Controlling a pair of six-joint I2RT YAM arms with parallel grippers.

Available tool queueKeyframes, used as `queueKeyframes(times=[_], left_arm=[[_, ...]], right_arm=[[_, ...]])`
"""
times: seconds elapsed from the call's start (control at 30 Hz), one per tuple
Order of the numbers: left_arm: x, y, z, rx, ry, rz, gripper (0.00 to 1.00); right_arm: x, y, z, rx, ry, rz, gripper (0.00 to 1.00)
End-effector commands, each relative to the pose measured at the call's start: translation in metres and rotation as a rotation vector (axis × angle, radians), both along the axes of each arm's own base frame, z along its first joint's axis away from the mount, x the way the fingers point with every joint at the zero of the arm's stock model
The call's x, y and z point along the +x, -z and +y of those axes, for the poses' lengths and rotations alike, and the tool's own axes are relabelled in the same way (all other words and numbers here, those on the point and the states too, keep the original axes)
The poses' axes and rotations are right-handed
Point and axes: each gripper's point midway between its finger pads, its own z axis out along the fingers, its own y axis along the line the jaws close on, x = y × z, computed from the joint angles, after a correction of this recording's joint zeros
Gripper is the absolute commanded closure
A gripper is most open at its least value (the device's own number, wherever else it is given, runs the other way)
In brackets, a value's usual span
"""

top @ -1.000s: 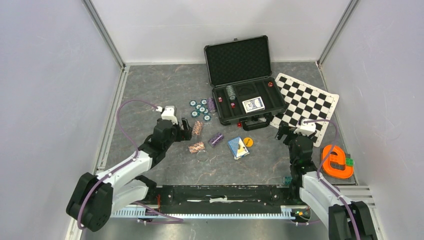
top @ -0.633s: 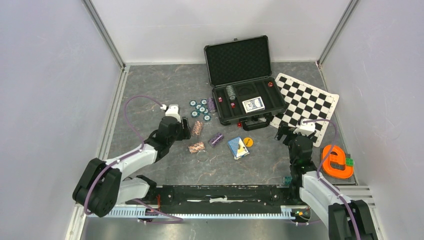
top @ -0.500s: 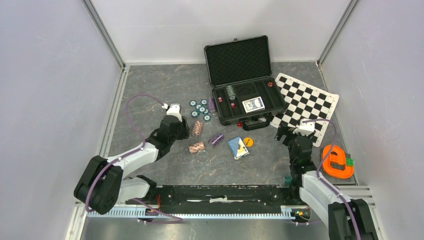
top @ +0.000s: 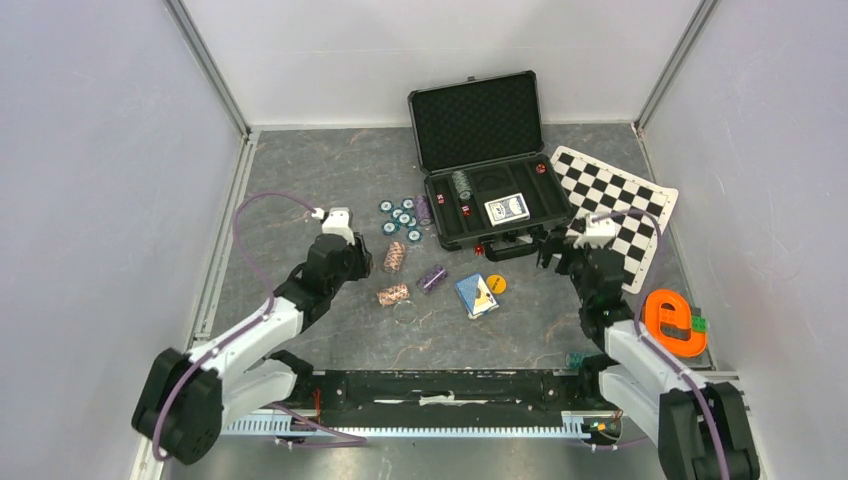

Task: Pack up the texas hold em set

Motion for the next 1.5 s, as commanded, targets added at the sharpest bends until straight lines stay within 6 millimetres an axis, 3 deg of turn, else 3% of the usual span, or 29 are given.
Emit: queueKeyframes(times=[0.0,0.13,0.3,0.47,0.73,1.1,1.17,1.27,1.37,1.4,1.43,1.47], left_arm=[[0.003,-0.063,-0.010,-0.146,0.009,-0.159,0.74],[-0.004,-0.102,-0.039,-0.301,0.118,-0.179,0.74],[-0.011,-0.142,-0.093,-0.462,0.352,-0.101,0.73],[-0.014,-0.159,-0.131,-0.566,0.523,-0.008,0.74],[-0.028,-0.168,-0.162,-0.696,0.680,0.131,0.74],[-0.035,-0.178,-0.163,-0.713,0.718,0.122,0.73],[-0.036,-0.180,-0.163,-0.718,0.723,0.124,0.73],[-0.036,-0.182,-0.163,-0.721,0.722,0.120,0.73],[-0.035,-0.188,-0.164,-0.726,0.727,0.112,0.72],[-0.035,-0.189,-0.164,-0.726,0.729,0.107,0.70],[-0.035,-0.191,-0.163,-0.725,0.727,0.103,0.59],[-0.033,-0.191,-0.162,-0.720,0.710,0.101,0.39]], right_arm=[[0.019,-0.060,0.073,0.029,-0.354,-0.060,0.01],[0.011,-0.088,0.129,0.003,-0.599,-0.107,0.01],[-0.016,-0.106,0.205,-0.050,-0.909,-0.140,0.05],[-0.031,-0.120,0.241,-0.060,-1.041,-0.185,0.06],[-0.032,-0.133,0.271,-0.092,-1.098,-0.226,0.06],[-0.033,-0.124,0.301,-0.115,-1.135,-0.184,0.15],[-0.032,-0.123,0.302,-0.114,-1.129,-0.178,0.23],[-0.031,-0.119,0.301,-0.116,-1.124,-0.168,0.27],[-0.030,-0.117,0.300,-0.116,-1.110,-0.161,0.51],[-0.029,-0.118,0.299,-0.113,-1.100,-0.165,0.55],[-0.029,-0.118,0.297,-0.111,-1.092,-0.168,0.60],[-0.028,-0.119,0.295,-0.106,-1.079,-0.176,0.63]])
